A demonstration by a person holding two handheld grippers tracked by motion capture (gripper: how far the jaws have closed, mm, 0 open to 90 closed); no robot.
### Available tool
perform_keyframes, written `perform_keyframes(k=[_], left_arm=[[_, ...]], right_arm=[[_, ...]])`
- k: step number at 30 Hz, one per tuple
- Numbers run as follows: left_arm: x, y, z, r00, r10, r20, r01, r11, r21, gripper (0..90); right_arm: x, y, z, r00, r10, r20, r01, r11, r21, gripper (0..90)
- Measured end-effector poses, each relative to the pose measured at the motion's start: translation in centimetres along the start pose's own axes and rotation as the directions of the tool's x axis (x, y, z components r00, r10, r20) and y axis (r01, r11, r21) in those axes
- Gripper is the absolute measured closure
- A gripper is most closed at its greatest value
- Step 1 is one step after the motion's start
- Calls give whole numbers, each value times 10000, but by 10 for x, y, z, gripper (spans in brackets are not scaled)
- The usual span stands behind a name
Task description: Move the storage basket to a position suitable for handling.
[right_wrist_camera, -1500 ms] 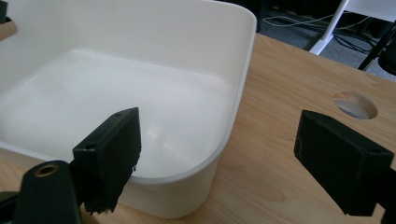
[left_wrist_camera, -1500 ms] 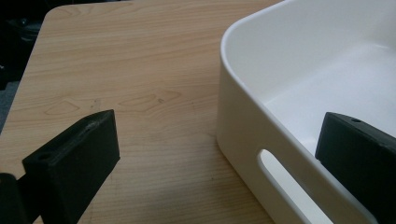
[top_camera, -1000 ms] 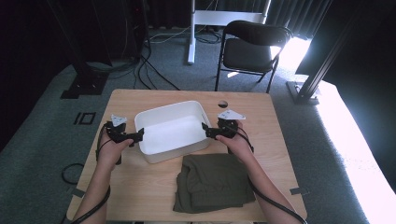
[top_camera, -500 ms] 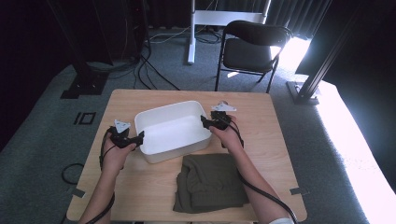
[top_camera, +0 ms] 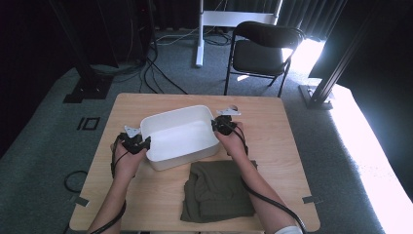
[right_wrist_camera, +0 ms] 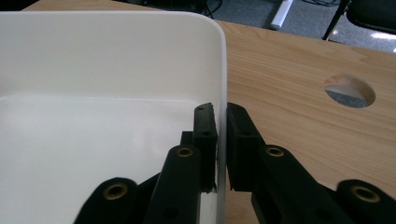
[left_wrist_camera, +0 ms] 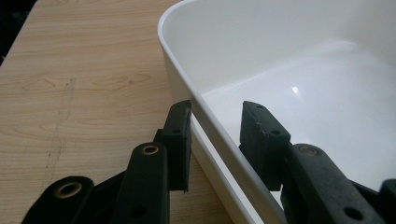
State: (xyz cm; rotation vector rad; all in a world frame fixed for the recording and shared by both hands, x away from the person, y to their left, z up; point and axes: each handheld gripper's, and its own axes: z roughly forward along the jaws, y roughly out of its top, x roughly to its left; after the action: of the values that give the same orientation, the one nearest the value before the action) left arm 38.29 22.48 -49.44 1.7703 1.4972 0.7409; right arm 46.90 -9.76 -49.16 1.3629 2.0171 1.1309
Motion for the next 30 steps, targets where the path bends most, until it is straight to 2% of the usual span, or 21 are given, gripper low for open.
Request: perform_keyframes(k=[3,6,15,30], left_arm=[[0,0,1,9999,-127,-61,127,9999,-51,673],[-3,1,3,9998,-80,-195,77,9999,-110,682],[-8,6,10,9998,-72,-182,69,9999,-145,699],[-26,15,25,10000,53,80,-51,9997,-253,711]], right_arm=[[1,0,0,9999,-6,126,5,10000,86,856],[2,0,0,9997,-45,236,44,10000,47,858],[-2,-1,-3,9988,58,494,-61,10000,62,859],[-25,-5,-12,9960,425,788,-428,9991,25,858]])
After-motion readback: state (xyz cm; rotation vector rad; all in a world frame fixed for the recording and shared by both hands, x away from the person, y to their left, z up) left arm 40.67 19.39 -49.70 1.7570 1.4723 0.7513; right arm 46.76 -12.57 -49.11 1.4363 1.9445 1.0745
